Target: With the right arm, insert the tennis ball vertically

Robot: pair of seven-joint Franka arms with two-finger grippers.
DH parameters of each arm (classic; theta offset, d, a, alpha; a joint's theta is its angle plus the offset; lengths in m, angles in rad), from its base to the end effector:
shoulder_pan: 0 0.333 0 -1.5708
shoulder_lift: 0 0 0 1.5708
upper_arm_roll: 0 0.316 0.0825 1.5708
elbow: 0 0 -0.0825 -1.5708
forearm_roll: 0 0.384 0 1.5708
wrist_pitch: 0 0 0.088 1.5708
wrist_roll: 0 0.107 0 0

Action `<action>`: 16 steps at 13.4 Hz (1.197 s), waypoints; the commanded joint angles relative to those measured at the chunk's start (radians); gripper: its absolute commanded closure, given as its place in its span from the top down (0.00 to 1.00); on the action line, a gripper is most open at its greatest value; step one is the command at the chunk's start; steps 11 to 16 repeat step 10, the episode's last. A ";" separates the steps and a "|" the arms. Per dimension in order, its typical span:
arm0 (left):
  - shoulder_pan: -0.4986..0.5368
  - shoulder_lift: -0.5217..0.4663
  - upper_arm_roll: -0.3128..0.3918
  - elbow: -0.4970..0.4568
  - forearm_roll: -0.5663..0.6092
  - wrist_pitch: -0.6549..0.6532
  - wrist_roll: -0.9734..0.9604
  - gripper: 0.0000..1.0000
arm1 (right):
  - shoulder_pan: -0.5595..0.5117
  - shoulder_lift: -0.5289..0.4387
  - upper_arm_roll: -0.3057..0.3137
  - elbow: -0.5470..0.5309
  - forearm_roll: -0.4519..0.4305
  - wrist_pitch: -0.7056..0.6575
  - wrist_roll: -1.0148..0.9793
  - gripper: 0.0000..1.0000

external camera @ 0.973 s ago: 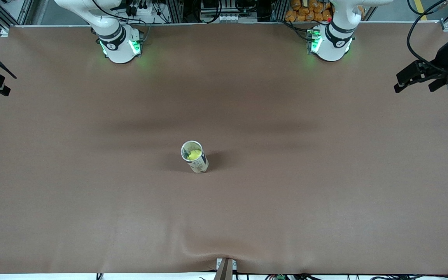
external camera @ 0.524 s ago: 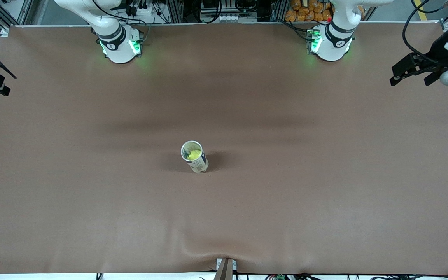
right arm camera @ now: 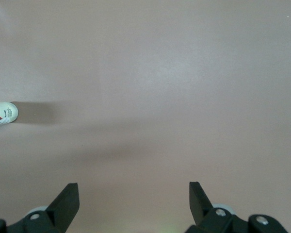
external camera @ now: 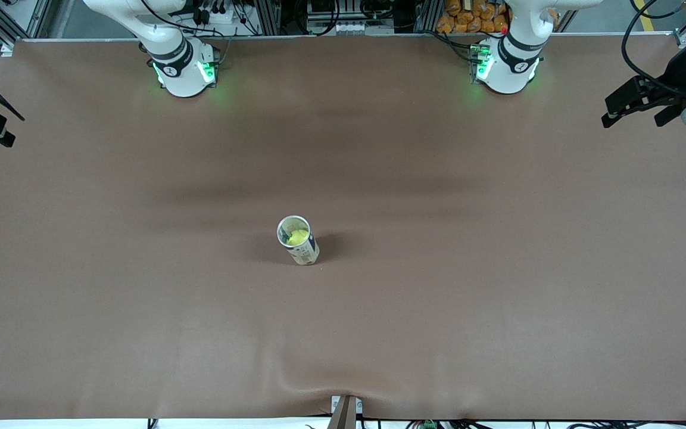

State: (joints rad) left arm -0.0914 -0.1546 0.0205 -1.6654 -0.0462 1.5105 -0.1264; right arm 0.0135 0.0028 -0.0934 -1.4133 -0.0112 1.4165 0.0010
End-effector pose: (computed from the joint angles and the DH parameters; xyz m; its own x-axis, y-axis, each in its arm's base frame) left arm 0.4976 -0.0396 0.6564 0.9986 0.0523 -0.0065 0.0526 -0.9974 0.0488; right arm 0.5363 -0.0442 0.6825 0.9966 -0.0825 0.0004 -0.0825 -0.9965 0.0113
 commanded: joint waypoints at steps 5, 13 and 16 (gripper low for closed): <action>-0.010 0.006 0.004 0.041 0.015 -0.073 -0.006 1.00 | -0.017 -0.001 0.003 0.005 0.037 0.001 -0.010 1.00; -0.011 0.004 -0.004 0.069 0.072 -0.112 -0.002 1.00 | -0.018 -0.001 0.003 0.005 0.039 0.001 -0.010 1.00; -0.011 0.004 -0.004 0.069 0.072 -0.112 -0.002 1.00 | -0.018 -0.001 0.003 0.005 0.039 0.001 -0.010 1.00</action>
